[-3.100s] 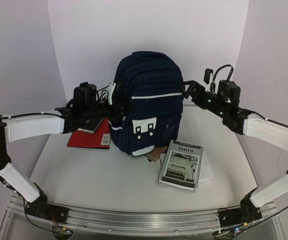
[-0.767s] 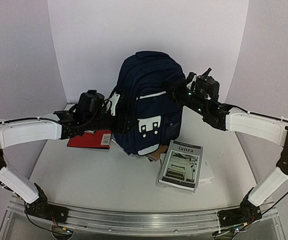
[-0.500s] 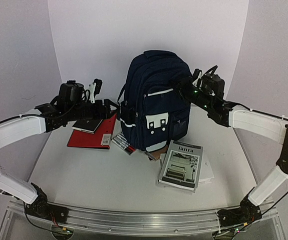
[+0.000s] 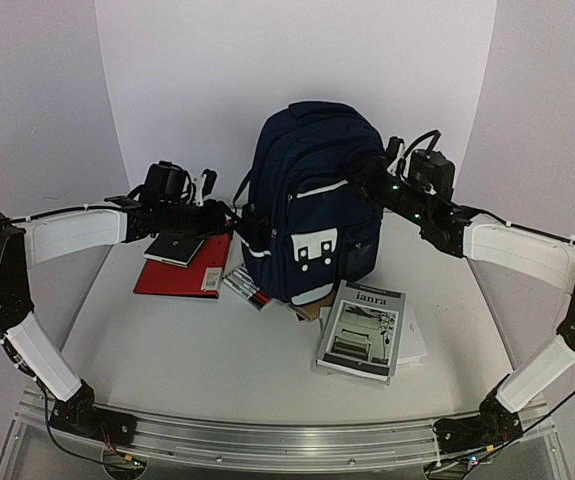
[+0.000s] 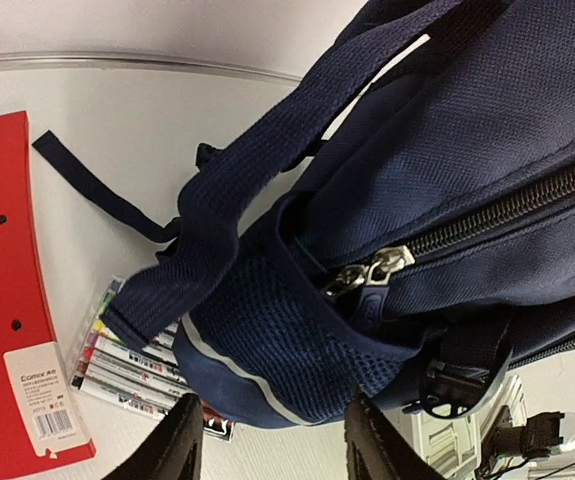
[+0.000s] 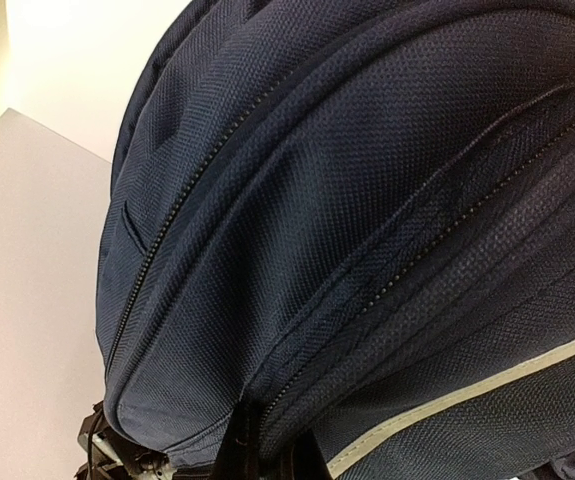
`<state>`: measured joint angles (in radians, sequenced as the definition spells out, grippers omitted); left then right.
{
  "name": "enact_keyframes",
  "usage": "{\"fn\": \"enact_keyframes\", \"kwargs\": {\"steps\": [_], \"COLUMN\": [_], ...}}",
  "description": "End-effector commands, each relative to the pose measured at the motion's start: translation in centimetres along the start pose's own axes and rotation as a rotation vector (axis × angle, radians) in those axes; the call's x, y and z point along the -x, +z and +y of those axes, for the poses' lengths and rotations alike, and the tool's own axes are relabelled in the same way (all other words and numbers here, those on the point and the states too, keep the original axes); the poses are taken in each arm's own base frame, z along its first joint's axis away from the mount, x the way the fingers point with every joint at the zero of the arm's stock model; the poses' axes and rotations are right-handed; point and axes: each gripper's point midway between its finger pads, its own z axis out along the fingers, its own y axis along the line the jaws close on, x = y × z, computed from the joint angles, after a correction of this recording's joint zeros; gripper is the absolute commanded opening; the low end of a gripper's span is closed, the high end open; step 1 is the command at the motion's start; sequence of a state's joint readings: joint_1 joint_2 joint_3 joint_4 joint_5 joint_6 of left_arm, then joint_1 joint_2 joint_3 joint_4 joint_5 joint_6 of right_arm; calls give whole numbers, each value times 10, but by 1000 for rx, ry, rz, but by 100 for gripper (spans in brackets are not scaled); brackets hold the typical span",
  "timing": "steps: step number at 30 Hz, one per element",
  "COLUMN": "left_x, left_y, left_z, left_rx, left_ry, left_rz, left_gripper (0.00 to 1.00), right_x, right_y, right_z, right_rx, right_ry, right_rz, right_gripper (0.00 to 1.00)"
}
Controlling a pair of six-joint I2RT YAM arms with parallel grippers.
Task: Pack the student bag
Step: Unzip the student bag at the center of the board.
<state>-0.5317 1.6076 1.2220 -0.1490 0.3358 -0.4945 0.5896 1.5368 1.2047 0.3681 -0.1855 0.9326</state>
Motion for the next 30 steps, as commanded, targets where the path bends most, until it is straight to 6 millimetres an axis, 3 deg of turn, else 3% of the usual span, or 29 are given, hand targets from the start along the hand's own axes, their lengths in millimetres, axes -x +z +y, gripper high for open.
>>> {"fn": "enact_keyframes", "kwargs": {"steps": [1,6,11,18,24,30], "left_x": [35,47,53,48,40,27], "left_y": [-1,-1,9,30,38,45], "left_z": [-43,-57,-54,-45,-32,-32], "left_rx": [-153,-209,-194,-189,-146,-181], "left_ry": [90,134,127,119,104,82], "left_rz": [-77,-102,-107,-71,-43,4], "left_gripper": [43,37,34,34,33,32], "right_x": [23,19,17,16,16,15], "right_y": [-18,-19,-19,-17,-18,-15], "right_z": [37,33,30,31,30,26], "right_rx": [104,99,92,100,95,88], "right_ry": [-81,-79,-73,-74,-78,-77], "right_rz": [-60,-49,-44,-35,-37,-34], "right_gripper": [0,0,0,0,0,0]}}
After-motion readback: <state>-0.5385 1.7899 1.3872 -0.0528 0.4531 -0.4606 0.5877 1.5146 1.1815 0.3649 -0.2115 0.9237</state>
